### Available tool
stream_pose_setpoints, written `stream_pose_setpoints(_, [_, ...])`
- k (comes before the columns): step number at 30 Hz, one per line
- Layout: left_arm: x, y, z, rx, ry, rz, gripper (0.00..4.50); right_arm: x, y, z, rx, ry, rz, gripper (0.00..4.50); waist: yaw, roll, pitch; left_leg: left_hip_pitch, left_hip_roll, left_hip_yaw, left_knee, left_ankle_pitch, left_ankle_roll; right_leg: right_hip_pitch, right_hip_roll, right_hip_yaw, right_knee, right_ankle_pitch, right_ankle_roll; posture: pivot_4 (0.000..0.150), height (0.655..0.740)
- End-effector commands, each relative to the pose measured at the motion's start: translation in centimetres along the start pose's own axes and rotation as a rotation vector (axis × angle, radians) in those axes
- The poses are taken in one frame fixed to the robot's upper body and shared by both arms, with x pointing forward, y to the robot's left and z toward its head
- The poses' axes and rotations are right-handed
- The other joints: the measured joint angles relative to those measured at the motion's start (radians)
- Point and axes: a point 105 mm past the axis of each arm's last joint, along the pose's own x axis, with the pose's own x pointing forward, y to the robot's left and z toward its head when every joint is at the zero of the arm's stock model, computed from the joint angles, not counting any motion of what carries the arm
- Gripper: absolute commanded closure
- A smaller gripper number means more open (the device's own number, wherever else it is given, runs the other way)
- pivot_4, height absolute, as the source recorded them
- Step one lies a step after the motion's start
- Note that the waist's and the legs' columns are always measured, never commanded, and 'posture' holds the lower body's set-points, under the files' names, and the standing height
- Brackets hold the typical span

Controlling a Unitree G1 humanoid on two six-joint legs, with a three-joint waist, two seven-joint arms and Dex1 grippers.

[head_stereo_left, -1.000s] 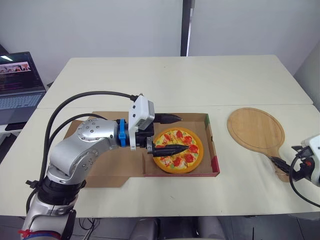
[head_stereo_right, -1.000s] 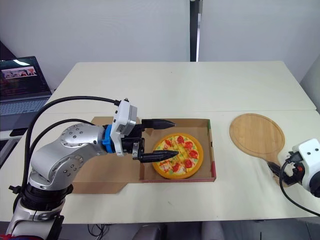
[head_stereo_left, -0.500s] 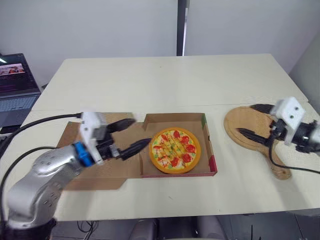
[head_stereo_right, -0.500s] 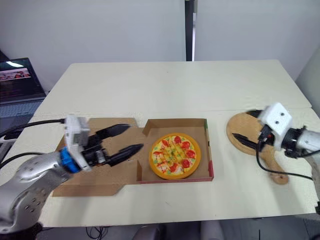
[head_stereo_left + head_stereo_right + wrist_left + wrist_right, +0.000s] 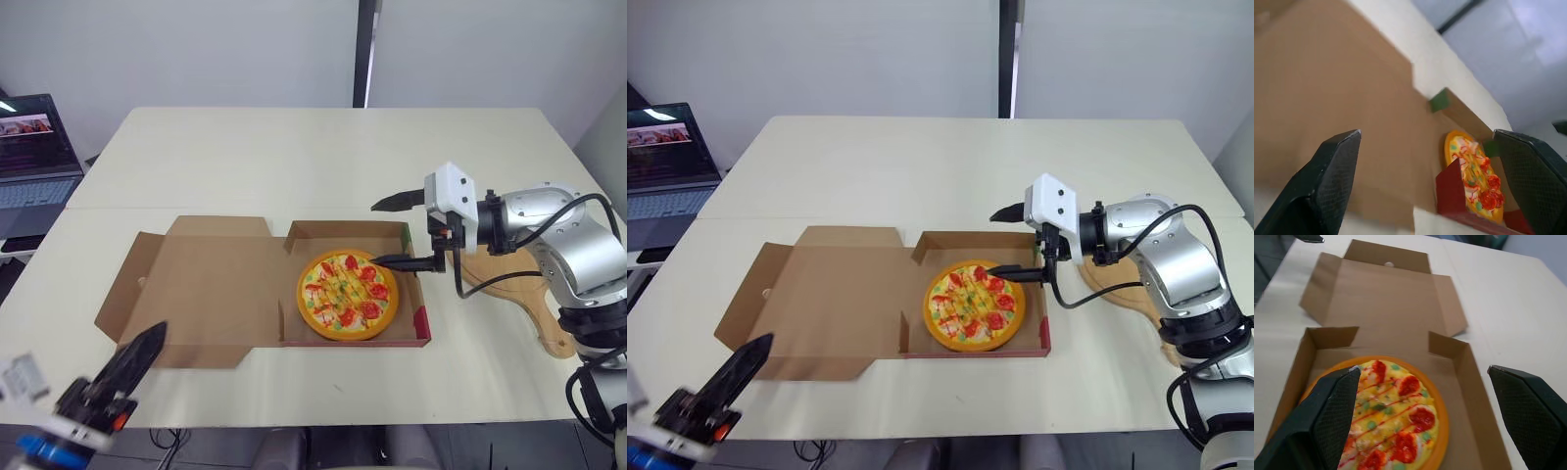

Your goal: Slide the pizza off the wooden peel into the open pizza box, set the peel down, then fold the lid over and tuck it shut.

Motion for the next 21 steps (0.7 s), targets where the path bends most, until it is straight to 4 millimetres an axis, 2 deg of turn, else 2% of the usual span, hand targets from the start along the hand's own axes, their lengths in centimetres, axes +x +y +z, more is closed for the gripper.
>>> stream_pose_setpoints(1, [-1.8, 1.0, 1.3, -0.163, -0.138, 0.079, 0.0, 0.3, 0.6, 1.3, -0.038, -0.031, 0.062, 0.02, 0.006, 0.0, 0.0, 0.0, 0.0, -0.001, 0.0, 0.0, 0.0, 0.0, 0.0, -0.001, 0.0, 0.0, 0.0, 0.15, 0.74])
stream_pose_setpoints(3, [-2.2, 1.6, 1.1, -0.213, -0.162, 0.119, 0.0, 0.5, 0.7, 1.4, -0.038, -0.039, 0.075, 0.02, 0.006, 0.0, 0.0, 0.0, 0.0, 0.0, 0.0, 0.0, 0.0, 0.0, 0.0, -0.001, 0.0, -0.001, 0.0, 0.15, 0.74])
stream_pose_setpoints(6, [-1.7, 2.3, 1.1, -0.267, -0.198, 0.168, 0.0, 0.7, 0.8, 1.6, -0.044, -0.044, 0.086, 0.02, 0.006, 0.0, 0.0, 0.0, 0.0, 0.0, 0.0, 0.0, 0.0, 0.0, 0.001, -0.001, 0.0, -0.001, 0.0, 0.15, 0.74])
stream_pose_setpoints(11, [1.1, 3.0, -0.6, -0.333, -0.133, 0.225, 0.0, 0.8, 0.8, 1.7, -0.051, -0.043, 0.09, 0.02, 0.006, 0.0, 0.0, 0.0, -0.001, 0.0, 0.0, 0.0, 0.0, 0.0, 0.001, 0.0, 0.001, 0.0, 0.0, 0.15, 0.74])
stream_pose_setpoints(14, [1.9, 3.6, -1.5, -0.364, -0.093, 0.271, 0.0, 0.8, 0.9, 1.9, -0.054, -0.043, 0.097, 0.02, 0.003, 0.0, 0.0, 0.0, -0.001, 0.0, 0.0, 0.0, -0.001, 0.0, 0.001, 0.0, 0.001, 0.0, 0.0, 0.15, 0.74])
stream_pose_setpoints(18, [2.0, 3.6, -1.7, -0.402, -0.119, 0.27, 0.0, 0.7, 1.2, 2.1, -0.054, -0.039, 0.116, 0.02, 0.001, 0.0, 0.0, 0.0, -0.001, 0.001, 0.0, 0.002, -0.003, -0.001, 0.001, 0.0, 0.0, 0.0, 0.0, 0.15, 0.74])
stream_pose_setpoints(21, [1.4, 2.9, -1.8, -0.405, -0.134, 0.248, 0.0, 0.4, 1.6, 2.6, -0.045, -0.059, 0.138, 0.02, 0.001, -0.001, 0.0, 0.0, -0.001, 0.001, 0.0, 0.002, -0.003, -0.001, 0.001, 0.0, 0.0, -0.001, 0.0, 0.15, 0.74])
